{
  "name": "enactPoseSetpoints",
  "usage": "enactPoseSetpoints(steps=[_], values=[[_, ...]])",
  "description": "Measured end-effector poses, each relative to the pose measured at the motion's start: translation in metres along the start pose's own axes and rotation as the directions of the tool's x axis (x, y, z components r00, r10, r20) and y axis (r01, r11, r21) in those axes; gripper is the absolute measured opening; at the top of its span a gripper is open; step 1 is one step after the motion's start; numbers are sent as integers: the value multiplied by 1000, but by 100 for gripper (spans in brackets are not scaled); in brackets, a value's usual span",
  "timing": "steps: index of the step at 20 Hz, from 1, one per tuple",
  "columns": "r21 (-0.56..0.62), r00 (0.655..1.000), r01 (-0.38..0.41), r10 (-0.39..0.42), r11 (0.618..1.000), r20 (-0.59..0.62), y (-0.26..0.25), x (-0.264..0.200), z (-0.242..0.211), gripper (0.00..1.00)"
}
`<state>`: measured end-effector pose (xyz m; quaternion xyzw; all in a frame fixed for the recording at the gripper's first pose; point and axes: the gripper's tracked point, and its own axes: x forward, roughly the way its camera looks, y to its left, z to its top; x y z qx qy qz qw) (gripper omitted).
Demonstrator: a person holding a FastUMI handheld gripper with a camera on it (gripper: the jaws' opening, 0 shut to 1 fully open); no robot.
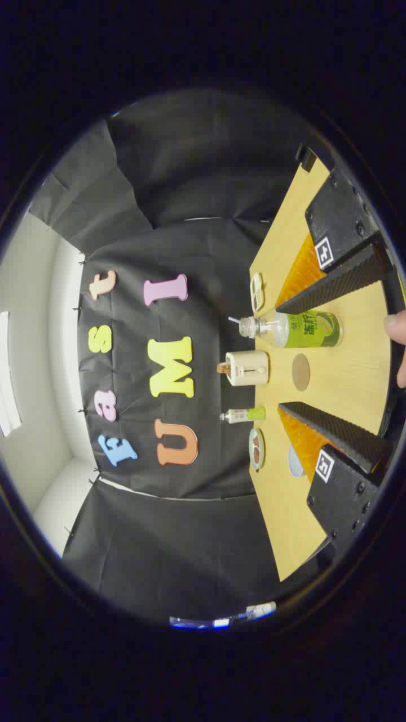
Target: Take the bottle from table, then pour the juice into the cup, finally place the bottle on the coaster
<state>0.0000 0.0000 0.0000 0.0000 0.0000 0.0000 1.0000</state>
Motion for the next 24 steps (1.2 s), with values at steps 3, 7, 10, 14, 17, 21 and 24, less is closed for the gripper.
enactPoseSetpoints(steps=[3, 7, 10, 14, 17, 21, 24], values=[[-25, 1000, -2, 3, 1000, 10, 5, 1, 1, 100], [-35, 1000, -12, 12, 999, 20, 10, 1, 2, 100], [-34, 1000, 2, -2, 999, 11, 6, 3, -1, 100], [-34, 1000, 24, -24, 999, -4, 1, 7, -5, 100], [-38, 999, 37, -38, 999, -18, -2, 10, -11, 100], [-38, 999, 43, -44, 998, -29, -7, 14, -14, 100], [-33, 999, 43, -44, 999, -26, -13, 19, -10, 100]])
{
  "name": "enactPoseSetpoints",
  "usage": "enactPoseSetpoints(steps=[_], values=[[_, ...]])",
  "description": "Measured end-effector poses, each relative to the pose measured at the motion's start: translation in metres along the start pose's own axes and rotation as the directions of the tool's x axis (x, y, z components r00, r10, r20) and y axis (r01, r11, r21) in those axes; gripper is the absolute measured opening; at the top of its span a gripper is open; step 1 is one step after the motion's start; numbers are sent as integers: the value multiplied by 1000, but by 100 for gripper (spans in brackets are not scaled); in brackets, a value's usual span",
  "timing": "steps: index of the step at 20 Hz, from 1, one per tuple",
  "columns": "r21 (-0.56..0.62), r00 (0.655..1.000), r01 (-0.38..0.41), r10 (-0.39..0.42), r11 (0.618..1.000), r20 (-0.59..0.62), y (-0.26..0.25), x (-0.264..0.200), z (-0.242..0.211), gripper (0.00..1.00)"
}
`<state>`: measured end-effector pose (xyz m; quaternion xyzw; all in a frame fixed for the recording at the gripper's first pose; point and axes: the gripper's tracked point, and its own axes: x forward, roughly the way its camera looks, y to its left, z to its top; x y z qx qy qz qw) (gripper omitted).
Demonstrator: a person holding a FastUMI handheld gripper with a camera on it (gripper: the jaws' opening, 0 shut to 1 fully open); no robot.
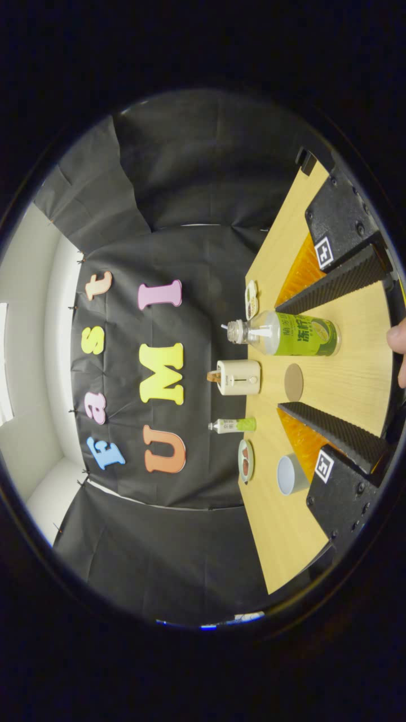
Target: Take the bottle from table, then pour the juice into the cup, finally place the bottle on the coaster
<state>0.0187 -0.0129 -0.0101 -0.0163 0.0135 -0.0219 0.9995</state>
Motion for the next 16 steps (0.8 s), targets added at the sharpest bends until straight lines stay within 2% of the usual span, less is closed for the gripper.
enactPoseSetpoints(steps=[6, 16], values=[[-25, 1000, 2, -1, 1000, 10, -18, 19, 9, 100], [12, 991, -17, 19, 1000, -136, -36, 78, -38, 100]])
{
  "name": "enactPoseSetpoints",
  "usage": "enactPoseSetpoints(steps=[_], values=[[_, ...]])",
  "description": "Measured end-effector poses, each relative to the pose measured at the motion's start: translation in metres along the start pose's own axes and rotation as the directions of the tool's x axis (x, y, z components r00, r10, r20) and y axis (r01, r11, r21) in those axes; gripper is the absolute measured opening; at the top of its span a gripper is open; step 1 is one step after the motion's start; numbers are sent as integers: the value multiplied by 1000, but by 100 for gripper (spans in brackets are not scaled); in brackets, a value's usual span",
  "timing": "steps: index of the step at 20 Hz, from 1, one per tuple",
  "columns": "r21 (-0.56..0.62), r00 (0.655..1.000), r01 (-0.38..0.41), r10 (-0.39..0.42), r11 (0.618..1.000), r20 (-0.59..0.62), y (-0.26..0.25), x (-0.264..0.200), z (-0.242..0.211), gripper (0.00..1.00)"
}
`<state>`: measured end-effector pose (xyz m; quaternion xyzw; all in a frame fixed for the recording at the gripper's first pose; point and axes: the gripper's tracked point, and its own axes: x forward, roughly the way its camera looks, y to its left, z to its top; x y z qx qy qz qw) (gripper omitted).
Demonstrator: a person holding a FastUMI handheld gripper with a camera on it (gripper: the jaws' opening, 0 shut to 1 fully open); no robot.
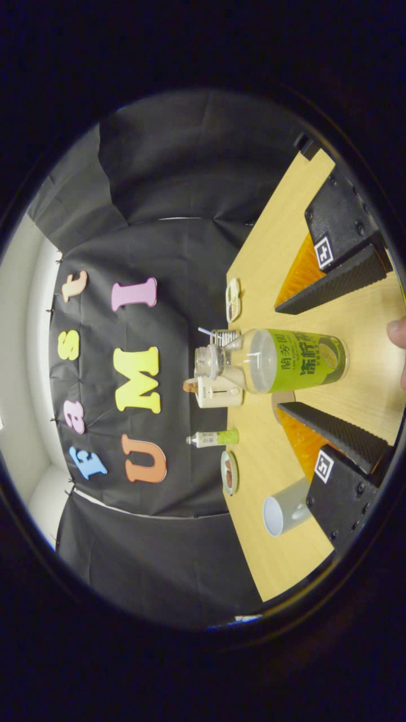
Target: Take the bottle from table, then pour the juice into the cup, finally place the bottle on the coaster
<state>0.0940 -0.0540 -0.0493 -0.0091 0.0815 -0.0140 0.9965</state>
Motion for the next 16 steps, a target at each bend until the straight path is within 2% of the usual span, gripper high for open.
enactPoseSetpoints(steps=[12, 16], values=[[-8, 995, -21, 20, 1000, -95, 3, 37, -17, 98], [-10, 992, -49, 47, 999, -117, 3, 38, -18, 83]])
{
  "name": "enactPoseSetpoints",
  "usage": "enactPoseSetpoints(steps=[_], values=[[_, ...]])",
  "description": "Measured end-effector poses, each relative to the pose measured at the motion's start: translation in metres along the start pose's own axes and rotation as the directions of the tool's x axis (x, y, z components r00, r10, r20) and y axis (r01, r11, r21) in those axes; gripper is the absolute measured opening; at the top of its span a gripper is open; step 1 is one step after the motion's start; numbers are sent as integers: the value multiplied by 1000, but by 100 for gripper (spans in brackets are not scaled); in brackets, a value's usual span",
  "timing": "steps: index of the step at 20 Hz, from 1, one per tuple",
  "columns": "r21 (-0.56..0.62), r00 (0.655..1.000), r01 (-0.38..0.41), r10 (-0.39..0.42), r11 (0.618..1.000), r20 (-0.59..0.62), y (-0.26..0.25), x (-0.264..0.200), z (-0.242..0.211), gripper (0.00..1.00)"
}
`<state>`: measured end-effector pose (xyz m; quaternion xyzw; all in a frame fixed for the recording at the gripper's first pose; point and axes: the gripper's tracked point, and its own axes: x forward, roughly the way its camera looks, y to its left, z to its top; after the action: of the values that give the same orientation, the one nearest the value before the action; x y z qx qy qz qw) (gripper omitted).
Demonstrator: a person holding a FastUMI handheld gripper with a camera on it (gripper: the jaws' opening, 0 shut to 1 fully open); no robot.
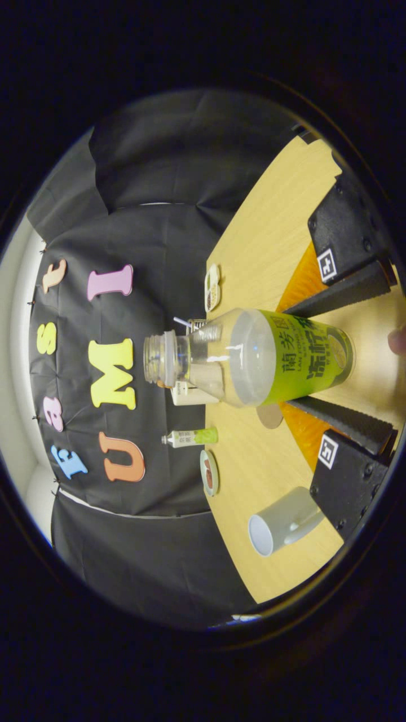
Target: Take the bottle from table, then pour the juice into the cup, finally place the bottle on the coaster
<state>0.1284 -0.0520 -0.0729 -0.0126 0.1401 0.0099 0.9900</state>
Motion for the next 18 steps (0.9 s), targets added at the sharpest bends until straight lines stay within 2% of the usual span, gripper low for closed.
enactPoseSetpoints(steps=[4, 6, 12, 15, 18], values=[[-52, 1000, -29, 29, 998, 11, 5, -7, 12, 80], [-132, 998, -1, 10, 991, 67, 4, -14, 31, 79], [-372, 987, 61, 0, 926, 163, 17, -14, 81, 77], [-488, 979, 141, -49, 861, 197, 16, -9, 94, 78], [-624, 967, 229, -100, 747, 235, 19, -4, 98, 78]])
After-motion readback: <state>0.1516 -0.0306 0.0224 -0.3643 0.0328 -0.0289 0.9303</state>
